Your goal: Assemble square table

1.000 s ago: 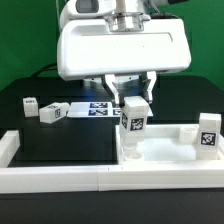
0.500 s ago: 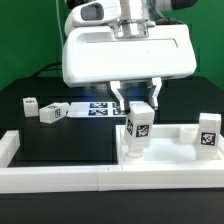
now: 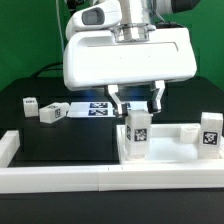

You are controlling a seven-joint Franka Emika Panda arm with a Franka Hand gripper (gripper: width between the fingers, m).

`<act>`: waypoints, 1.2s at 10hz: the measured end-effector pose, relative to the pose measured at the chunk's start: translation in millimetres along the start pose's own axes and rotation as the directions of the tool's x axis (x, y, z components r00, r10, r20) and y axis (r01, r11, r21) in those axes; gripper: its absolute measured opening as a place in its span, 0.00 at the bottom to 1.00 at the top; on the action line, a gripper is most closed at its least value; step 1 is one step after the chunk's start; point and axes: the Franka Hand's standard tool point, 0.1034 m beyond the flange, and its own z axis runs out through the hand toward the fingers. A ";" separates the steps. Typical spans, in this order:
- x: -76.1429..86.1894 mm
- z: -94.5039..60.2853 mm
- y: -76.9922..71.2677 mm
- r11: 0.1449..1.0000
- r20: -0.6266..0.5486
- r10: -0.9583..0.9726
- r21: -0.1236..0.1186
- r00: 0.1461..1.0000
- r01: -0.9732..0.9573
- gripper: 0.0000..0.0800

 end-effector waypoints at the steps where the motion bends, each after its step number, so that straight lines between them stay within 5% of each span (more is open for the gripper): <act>1: 0.0 0.0 0.0 1.000 0.000 0.000 0.000 1.000 0.000 0.63; 2: -0.1 0.0 0.0 1.000 0.000 0.000 0.000 1.000 0.000 0.77; 3: -0.1 0.0 0.1 1.000 0.000 0.000 0.000 1.000 0.000 0.80; 9: -0.2 0.1 0.2 1.000 0.000 0.000 0.000 1.000 0.000 0.81; 12: -3.8 3.6 -1.0 0.977 0.062 0.209 0.016 0.976 -0.211 0.81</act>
Offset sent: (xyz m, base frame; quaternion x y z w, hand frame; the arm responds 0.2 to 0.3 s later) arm 0.0000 0.0000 0.0000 0.0000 0.0000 0.0000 1.0000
